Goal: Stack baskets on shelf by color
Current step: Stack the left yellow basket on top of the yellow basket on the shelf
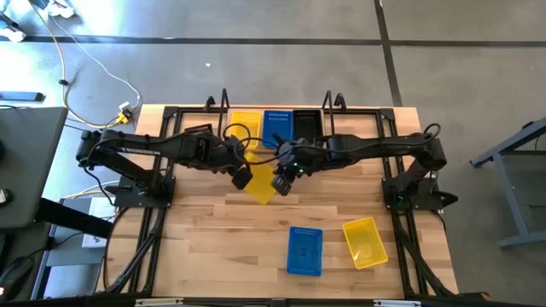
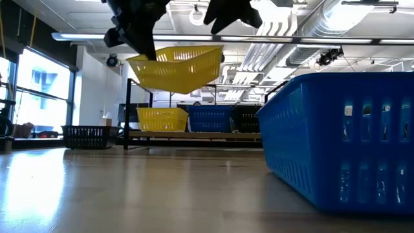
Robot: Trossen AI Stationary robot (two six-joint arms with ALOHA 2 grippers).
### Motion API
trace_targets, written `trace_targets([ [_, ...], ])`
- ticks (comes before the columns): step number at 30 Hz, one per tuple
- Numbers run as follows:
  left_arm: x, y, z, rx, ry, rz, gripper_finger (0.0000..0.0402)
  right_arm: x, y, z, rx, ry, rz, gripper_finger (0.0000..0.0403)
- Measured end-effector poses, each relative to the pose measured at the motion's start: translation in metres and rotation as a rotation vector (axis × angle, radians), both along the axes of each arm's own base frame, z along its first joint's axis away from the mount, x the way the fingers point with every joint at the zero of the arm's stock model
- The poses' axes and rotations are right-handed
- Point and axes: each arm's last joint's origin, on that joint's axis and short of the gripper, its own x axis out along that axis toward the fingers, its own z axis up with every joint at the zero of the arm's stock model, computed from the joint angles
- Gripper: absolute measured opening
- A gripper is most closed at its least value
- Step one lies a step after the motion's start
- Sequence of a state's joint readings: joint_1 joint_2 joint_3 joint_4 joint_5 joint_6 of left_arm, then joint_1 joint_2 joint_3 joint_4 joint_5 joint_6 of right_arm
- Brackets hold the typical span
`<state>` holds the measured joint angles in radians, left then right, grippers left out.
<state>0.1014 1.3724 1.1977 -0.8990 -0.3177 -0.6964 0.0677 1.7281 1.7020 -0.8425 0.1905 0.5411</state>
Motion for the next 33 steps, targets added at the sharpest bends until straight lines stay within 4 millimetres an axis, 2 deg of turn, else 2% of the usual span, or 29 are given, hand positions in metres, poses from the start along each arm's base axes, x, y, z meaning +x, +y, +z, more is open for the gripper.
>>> trace_targets([
  [15, 0.003, 0.005, 0.016, 0.034, -0.046, -0.019, 0.0001, 0.015, -0.001, -0.028, -0.007, 0.093, -0.045, 0.0114],
  [19, 0.004, 0.005, 0.017, 0.041, -0.047, -0.033, 0.0001, 0.011, -0.005, -0.029, 0.002, 0.119, -0.126, 0.0082],
  [24, 0.006, 0.004, 0.018, 0.058, -0.052, -0.077, 0.0001, 0.008, -0.011, -0.032, 0.033, 0.150, -0.195, 0.0013],
  [27, 0.006, 0.003, 0.018, 0.058, -0.050, -0.100, 0.0012, 0.007, -0.012, -0.032, 0.059, 0.147, -0.228, 0.0009],
  [33, 0.006, 0.003, 0.018, 0.084, -0.033, -0.151, 0.0057, 0.008, -0.012, -0.032, 0.098, 0.134, -0.274, 0.0002],
])
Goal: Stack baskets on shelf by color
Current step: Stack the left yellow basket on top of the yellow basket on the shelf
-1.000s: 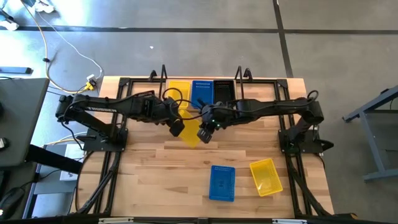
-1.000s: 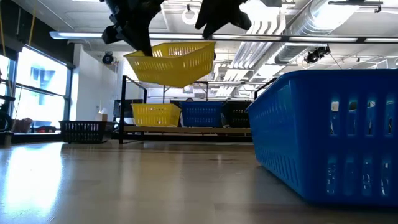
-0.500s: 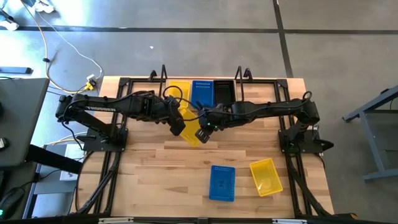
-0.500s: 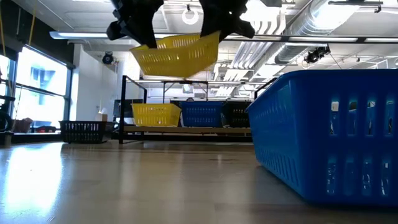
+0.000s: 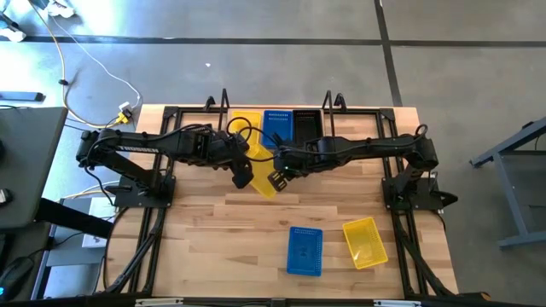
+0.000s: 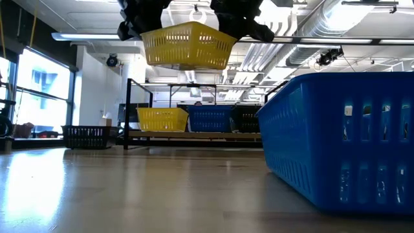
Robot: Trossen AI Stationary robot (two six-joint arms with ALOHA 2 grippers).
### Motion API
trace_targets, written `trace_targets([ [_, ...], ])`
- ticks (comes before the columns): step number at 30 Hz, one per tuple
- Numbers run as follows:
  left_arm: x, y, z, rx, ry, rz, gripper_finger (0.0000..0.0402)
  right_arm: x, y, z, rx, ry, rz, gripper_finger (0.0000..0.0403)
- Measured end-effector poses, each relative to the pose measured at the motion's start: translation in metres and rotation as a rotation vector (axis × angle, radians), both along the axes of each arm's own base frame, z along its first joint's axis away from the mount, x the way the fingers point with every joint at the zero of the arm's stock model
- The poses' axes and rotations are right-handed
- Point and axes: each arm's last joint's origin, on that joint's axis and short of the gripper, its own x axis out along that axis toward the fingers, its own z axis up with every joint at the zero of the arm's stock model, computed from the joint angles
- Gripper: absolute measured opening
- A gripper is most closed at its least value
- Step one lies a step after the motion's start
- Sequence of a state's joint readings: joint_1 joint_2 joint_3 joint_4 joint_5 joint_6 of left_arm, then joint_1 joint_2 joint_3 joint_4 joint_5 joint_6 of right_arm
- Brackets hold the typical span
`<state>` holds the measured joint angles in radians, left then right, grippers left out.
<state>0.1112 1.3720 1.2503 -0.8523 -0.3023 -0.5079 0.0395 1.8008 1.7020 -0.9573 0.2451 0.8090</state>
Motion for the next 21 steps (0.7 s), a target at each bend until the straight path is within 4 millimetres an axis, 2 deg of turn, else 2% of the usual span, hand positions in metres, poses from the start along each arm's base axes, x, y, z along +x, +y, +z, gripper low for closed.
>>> trace_targets([
  [13, -0.002, 0.007, 0.001, 0.083, 0.061, -0.117, 0.0161, -0.004, 0.000, -0.002, 0.105, 0.005, -0.179, 0.0000],
  [21, -0.015, 0.014, 0.013, 0.156, 0.061, -0.176, 0.0176, -0.005, -0.004, -0.002, 0.149, -0.026, -0.311, 0.0000],
])
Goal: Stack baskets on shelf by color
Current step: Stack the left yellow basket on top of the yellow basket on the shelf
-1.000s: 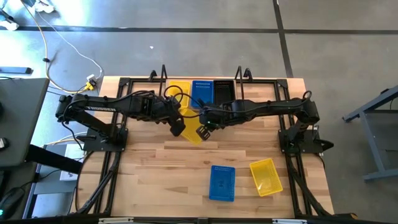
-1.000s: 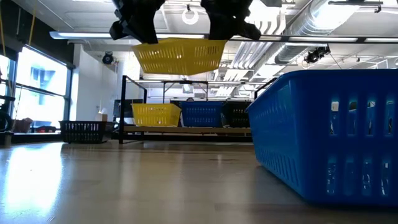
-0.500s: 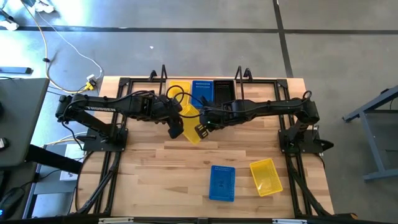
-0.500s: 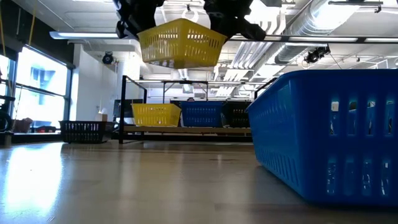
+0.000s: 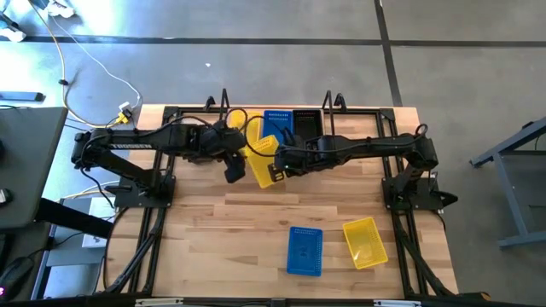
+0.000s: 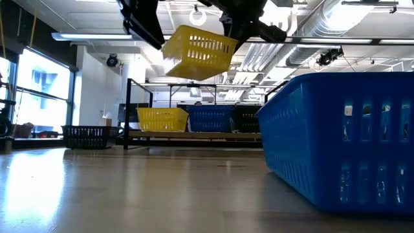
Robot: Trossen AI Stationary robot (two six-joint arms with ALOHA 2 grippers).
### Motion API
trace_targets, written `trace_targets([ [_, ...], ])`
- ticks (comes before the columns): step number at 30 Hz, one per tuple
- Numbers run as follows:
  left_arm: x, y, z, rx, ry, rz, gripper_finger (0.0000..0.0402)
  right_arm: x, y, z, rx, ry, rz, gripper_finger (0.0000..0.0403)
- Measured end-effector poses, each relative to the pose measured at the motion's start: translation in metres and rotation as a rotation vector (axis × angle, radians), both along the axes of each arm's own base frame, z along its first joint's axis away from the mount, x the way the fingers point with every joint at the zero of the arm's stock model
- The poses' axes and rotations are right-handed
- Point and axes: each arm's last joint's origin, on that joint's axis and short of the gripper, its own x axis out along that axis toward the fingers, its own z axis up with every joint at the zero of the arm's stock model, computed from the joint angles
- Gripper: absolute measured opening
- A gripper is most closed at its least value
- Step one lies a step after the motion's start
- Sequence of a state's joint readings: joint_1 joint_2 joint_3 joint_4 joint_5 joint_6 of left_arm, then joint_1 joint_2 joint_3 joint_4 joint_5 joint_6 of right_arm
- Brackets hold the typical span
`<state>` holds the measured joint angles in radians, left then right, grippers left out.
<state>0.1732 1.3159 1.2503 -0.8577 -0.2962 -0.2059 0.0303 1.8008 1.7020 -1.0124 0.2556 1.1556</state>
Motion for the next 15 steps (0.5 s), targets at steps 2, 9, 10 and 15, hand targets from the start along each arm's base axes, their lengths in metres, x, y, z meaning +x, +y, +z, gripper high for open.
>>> trace_targets([
  [2, -0.006, 0.001, 0.005, 0.014, -0.009, -0.007, 0.0175, 0.001, -0.004, 0.000, 0.010, -0.017, -0.051, 0.0000],
  [9, -0.034, -0.003, 0.026, 0.068, -0.049, -0.027, 0.0170, 0.010, -0.019, 0.006, -0.005, -0.150, -0.157, 0.0000],
  [10, -0.038, -0.004, 0.028, 0.072, -0.054, -0.025, 0.0170, 0.011, -0.022, 0.007, -0.009, -0.173, -0.167, 0.0000],
  [15, -0.060, -0.007, 0.040, 0.081, -0.084, -0.021, 0.0170, 0.017, -0.035, 0.013, -0.039, -0.268, -0.226, 0.0000],
])
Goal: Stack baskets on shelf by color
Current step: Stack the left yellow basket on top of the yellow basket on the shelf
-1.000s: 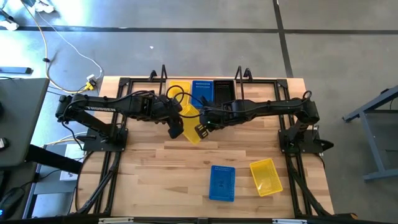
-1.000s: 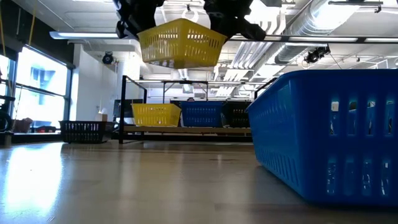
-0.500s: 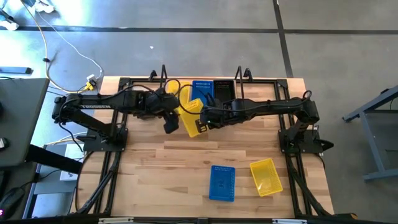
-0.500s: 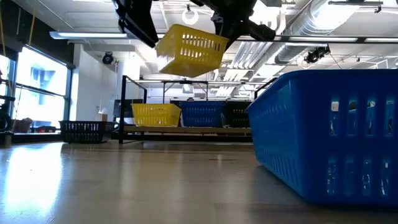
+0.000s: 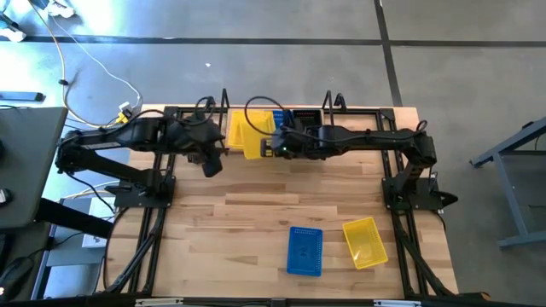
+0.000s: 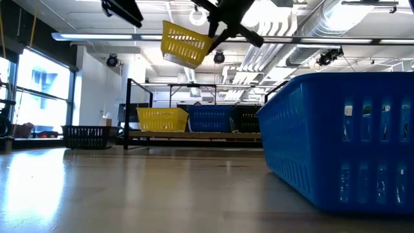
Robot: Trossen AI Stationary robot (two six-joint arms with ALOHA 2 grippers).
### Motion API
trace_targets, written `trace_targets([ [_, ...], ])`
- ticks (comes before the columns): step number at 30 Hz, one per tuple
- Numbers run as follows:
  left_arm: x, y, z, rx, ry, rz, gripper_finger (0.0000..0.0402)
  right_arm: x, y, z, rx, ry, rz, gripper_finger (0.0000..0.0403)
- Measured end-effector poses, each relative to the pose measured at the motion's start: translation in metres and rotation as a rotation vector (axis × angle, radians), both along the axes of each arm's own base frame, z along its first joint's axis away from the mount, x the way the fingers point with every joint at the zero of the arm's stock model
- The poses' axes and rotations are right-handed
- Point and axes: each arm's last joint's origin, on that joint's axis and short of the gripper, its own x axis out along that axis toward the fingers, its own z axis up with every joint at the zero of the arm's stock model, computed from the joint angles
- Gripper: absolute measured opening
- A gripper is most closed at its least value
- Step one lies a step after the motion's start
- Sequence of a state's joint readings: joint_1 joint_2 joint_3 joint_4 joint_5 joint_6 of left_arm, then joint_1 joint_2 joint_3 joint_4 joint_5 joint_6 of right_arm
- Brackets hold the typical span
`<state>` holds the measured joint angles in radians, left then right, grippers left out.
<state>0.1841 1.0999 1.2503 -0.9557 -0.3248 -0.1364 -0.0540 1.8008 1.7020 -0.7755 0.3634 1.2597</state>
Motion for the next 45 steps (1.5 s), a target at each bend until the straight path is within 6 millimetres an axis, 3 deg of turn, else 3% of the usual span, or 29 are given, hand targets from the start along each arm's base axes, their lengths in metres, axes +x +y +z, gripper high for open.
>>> trace_targets([
  [9, -0.032, -0.006, 0.007, -0.006, 0.033, 0.000, 0.0170, 0.011, -0.024, 0.017, -0.129, -0.220, -0.166, 0.0000],
  [14, -0.041, -0.008, 0.008, -0.009, 0.044, 0.000, 0.0170, 0.024, -0.034, 0.016, -0.168, -0.328, -0.230, 0.0000],
  [20, -0.042, -0.008, 0.008, -0.007, 0.043, 0.000, 0.0170, 0.040, -0.044, -0.002, -0.150, -0.363, -0.249, 0.0000],
  [33, -0.043, -0.005, 0.009, 0.063, 0.049, 0.076, 0.0170, 0.063, -0.050, -0.055, -0.052, -0.249, -0.186, 0.0000],
  [45, -0.042, -0.005, 0.010, 0.051, 0.028, 0.106, 0.0170, 0.067, -0.067, -0.085, -0.001, -0.151, -0.179, 0.0000],
])
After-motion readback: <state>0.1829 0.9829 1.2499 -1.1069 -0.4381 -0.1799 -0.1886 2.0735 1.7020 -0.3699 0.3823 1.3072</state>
